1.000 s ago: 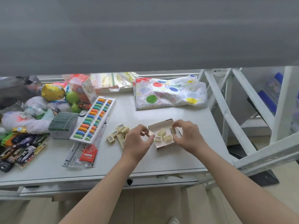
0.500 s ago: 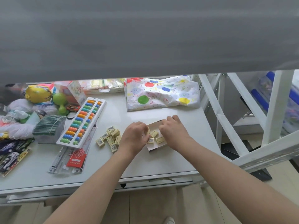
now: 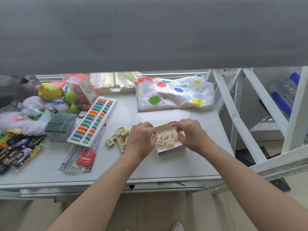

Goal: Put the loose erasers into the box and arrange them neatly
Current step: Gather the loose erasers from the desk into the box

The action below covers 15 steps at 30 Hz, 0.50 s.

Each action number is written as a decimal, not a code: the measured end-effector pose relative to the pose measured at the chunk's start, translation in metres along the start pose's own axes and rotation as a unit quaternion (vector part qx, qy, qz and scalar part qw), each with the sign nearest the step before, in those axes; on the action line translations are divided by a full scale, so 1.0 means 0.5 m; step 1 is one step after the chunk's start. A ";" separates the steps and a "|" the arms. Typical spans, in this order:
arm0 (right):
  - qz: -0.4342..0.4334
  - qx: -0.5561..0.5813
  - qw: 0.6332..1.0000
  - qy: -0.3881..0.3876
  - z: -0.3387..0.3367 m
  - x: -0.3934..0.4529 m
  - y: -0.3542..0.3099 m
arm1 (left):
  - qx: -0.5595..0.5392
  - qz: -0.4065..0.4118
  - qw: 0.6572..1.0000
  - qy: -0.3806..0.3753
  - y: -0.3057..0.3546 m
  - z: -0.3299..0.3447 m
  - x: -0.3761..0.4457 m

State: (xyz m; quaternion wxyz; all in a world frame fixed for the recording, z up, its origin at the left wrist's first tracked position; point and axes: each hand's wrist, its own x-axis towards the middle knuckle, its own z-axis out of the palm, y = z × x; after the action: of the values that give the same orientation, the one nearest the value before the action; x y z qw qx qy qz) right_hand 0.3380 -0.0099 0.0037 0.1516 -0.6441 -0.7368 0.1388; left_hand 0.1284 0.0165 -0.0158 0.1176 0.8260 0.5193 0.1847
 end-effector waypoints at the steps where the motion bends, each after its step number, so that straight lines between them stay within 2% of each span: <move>1: 0.004 0.011 1.000 0.022 -0.003 -0.006 0.005 | -0.021 -0.015 0.999 0.035 -0.007 -0.007 -0.013; 4: 0.003 0.028 0.999 0.035 0.004 -0.022 0.007 | -0.068 -0.094 0.984 0.136 -0.035 -0.027 -0.075; 6: -0.010 0.038 0.998 0.042 0.017 -0.027 -0.008 | -0.094 -0.165 0.968 0.167 -0.054 -0.035 -0.122; 10: -0.059 0.028 0.997 0.030 0.069 -0.023 -0.069 | -0.103 -0.265 0.950 0.132 -0.075 -0.023 -0.194; 12: -0.082 0.014 0.996 0.017 0.096 -0.013 -0.109 | -0.095 -0.288 0.948 0.098 -0.079 -0.016 -0.206; 15: -0.107 -0.018 0.994 -0.020 0.121 0.008 -0.172 | -0.083 -0.289 0.949 0.095 -0.084 -0.017 -0.199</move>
State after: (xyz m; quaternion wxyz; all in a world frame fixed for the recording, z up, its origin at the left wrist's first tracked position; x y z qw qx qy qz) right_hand 0.2349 -0.0179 -0.0172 0.1394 -0.5615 -0.8066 0.1212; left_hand 0.0517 -0.0550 -0.0425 0.1837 0.6061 0.7278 0.2629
